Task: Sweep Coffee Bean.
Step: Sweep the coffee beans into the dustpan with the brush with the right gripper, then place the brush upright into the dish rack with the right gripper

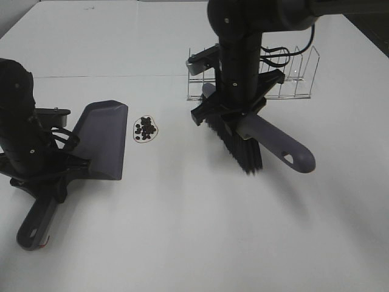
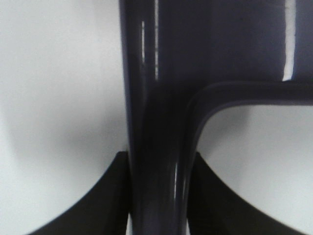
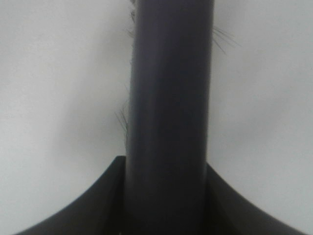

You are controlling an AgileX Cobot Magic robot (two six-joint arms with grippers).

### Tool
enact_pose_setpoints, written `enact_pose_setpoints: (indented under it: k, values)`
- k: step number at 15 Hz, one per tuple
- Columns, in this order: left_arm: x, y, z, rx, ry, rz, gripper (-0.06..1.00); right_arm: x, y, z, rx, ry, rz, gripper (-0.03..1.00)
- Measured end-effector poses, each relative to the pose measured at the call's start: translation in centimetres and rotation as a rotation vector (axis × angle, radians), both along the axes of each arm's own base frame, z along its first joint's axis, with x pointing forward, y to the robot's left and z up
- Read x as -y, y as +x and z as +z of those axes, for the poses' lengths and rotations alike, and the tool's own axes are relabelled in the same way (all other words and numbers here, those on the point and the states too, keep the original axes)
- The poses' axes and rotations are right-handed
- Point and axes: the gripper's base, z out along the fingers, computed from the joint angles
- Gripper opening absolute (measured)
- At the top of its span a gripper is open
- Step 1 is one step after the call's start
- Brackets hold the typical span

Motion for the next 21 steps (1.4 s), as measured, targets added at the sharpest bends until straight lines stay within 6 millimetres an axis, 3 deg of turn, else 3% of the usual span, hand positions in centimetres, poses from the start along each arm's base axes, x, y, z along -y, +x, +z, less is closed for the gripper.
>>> enact_pose_setpoints:
  k: [3, 5, 6, 7, 9, 11, 15, 21]
  values:
    - [0.0, 0.0, 0.0, -0.001, -0.003, -0.003, 0.27, -4.6, 1.8, -1.1, 0.001, -0.024, 0.060, 0.35]
    - [0.0, 0.0, 0.0, 0.000, -0.004, -0.004, 0.27, -7.9, 1.8, -1.7, 0.025, 0.023, 0.128, 0.35]
    - [0.0, 0.0, 0.0, 0.000, -0.005, -0.005, 0.27, -9.5, 1.4, -1.8, 0.027, 0.055, 0.150, 0.35]
    - [0.0, 0.0, 0.0, 0.000, -0.005, -0.006, 0.27, -12.7, -0.1, -2.2, 0.015, 0.112, 0.214, 0.35]
    - [0.1, 0.0, 0.0, 0.000, -0.006, -0.005, 0.27, -14.6, -1.6, -2.3, 0.005, 0.130, 0.255, 0.35]
    - [0.1, 0.0, 0.0, 0.000, -0.006, -0.005, 0.27, -15.6, -2.2, -1.6, 0.021, 0.145, 0.274, 0.35]
    - [0.1, 0.0, 0.0, 0.000, -0.008, -0.006, 0.27, -16.8, -1.9, 1.8, 0.081, 0.261, 0.271, 0.35]
    - [0.1, 0.0, 0.0, -0.001, -0.010, -0.003, 0.27, -14.2, -0.2, 7.0, 0.247, 0.206, 0.255, 0.35]
